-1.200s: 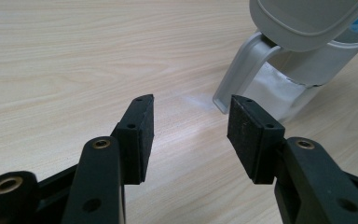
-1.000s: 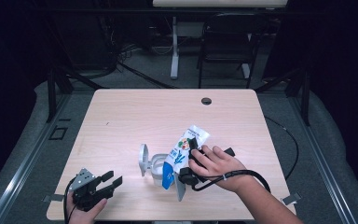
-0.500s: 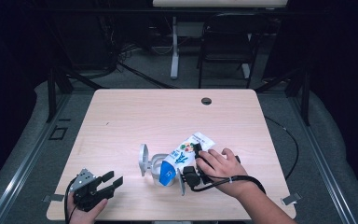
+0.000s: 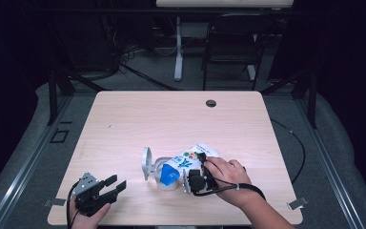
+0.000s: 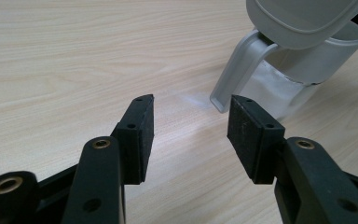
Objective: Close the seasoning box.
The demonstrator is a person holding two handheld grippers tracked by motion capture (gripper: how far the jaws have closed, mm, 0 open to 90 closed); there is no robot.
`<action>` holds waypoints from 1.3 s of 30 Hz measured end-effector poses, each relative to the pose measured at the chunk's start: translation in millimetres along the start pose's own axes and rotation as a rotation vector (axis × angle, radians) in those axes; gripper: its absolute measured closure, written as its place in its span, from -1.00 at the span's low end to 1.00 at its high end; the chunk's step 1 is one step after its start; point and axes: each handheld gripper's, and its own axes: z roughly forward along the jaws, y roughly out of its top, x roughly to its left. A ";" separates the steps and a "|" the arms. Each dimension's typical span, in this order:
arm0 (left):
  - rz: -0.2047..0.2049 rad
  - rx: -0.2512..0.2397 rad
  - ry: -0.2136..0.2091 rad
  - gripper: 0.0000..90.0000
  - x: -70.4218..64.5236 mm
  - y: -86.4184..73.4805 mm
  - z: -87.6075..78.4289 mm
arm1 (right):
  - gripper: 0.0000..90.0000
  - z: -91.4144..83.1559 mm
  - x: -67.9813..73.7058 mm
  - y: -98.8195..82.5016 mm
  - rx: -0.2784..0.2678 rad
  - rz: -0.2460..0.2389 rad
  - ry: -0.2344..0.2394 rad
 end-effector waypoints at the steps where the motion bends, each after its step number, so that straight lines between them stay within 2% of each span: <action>1: -0.001 -0.003 -0.002 0.15 -0.1 0.0 0.2 | 0.96 0.1 -0.9 -0.1 0.000 0.009 0.008; 3: 0.001 0.001 0.000 0.15 -0.3 0.2 -0.2 | 0.96 1.8 0.4 -1.8 -0.024 0.071 0.034; 10: 0.003 0.004 0.003 0.15 0.4 0.3 -0.2 | 0.97 6.2 5.4 -8.8 -0.056 0.196 0.092; 18: 0.003 0.002 0.002 0.15 -0.8 -0.2 1.4 | 0.97 5.7 7.7 -11.6 -0.070 0.248 0.092; 28: 0.005 0.006 0.006 0.15 -0.6 -0.1 0.8 | 0.97 6.1 9.0 -15.4 -0.090 0.335 0.129; 31: 0.006 0.009 0.006 0.15 -0.3 0.2 0.7 | 0.97 6.8 8.4 -17.2 -0.098 0.376 0.149; 33: 0.006 0.015 0.007 0.15 0.0 0.9 0.5 | 0.97 7.9 9.8 -18.5 -0.118 0.427 0.160; 34: 0.008 0.015 0.008 0.15 -0.1 1.3 0.4 | 0.97 7.4 8.7 -19.9 -0.108 0.429 0.167; 35: 0.009 0.015 0.007 0.15 -0.2 1.6 0.3 | 0.97 8.5 9.8 -21.0 -0.125 0.461 0.168; 36: 0.008 0.009 0.008 0.15 -0.6 1.6 0.8 | 0.97 7.9 8.7 -22.4 -0.112 0.459 0.169; 39: 0.013 0.015 0.003 0.15 -1.5 2.5 1.2 | 0.97 10.4 10.2 -26.7 -0.131 0.547 0.190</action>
